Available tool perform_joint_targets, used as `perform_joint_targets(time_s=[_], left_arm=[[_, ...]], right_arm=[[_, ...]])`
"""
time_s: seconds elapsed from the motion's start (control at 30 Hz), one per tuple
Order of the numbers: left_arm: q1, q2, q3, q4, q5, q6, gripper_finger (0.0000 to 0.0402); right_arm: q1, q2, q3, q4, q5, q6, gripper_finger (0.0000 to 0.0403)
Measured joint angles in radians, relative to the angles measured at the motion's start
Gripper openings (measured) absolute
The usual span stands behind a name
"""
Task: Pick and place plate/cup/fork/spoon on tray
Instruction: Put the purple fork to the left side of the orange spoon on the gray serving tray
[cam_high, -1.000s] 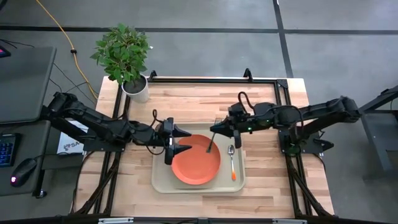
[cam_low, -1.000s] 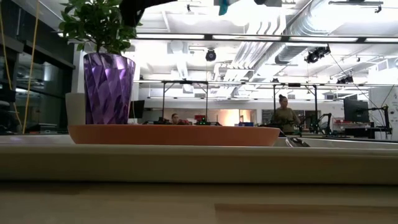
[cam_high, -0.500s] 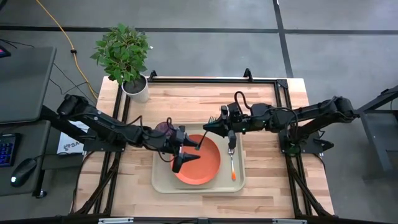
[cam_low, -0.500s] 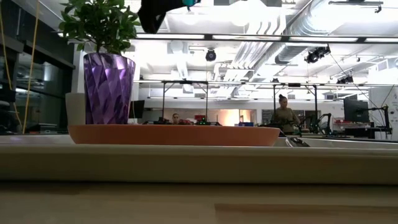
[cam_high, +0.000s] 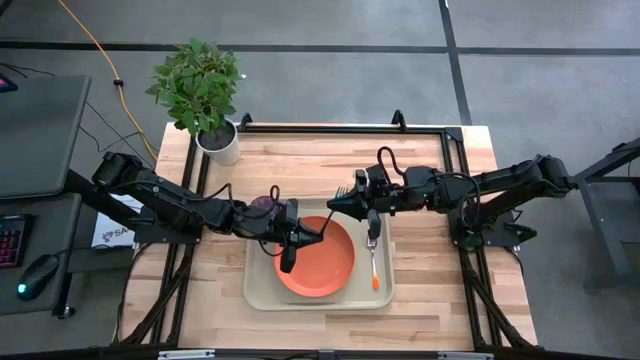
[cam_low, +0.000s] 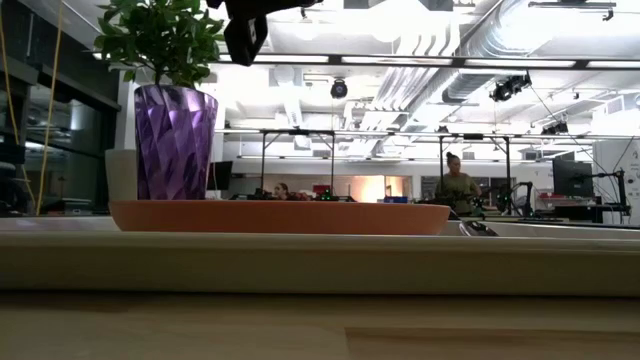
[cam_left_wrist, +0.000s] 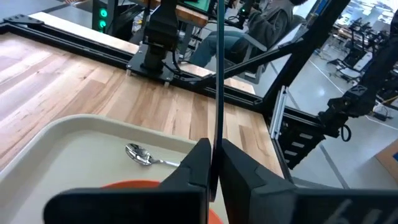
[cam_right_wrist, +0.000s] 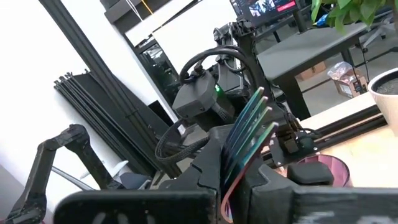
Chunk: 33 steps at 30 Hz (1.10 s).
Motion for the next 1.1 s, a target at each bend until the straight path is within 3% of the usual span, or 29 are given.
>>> perform_joint_targets(time_s=[0.27,0.6,0.7,0.87,1.0,1.1], left_arm=[[0.003,-0.016,0.000,-0.086,0.016,-0.001,0.0001],[0.010,-0.171,-0.012,-0.332,0.046,-0.004,0.0000],[0.019,-0.241,-0.039,-0.336,0.175,-0.046,0.0000],[0.061,-0.309,-0.084,-0.203,0.604,-0.245,0.0000],[0.096,-0.270,-0.101,0.173,0.860,-0.573,0.0000],[0.107,-0.202,-0.103,0.465,0.906,-0.854,0.0000]], right_arm=[[-0.001,-0.011,0.000,-0.049,-0.034,0.031,0.0019],[-0.012,-0.160,0.000,-0.276,-0.001,0.036,0.0167],[-0.011,-0.212,0.001,-0.346,-0.020,0.034,0.0200],[-0.014,-0.232,0.001,-0.326,-0.110,0.034,0.0225],[-0.024,-0.191,0.002,-0.180,-0.181,-0.006,0.0227],[-0.024,-0.149,0.001,-0.072,-0.203,-0.102,0.0227]])
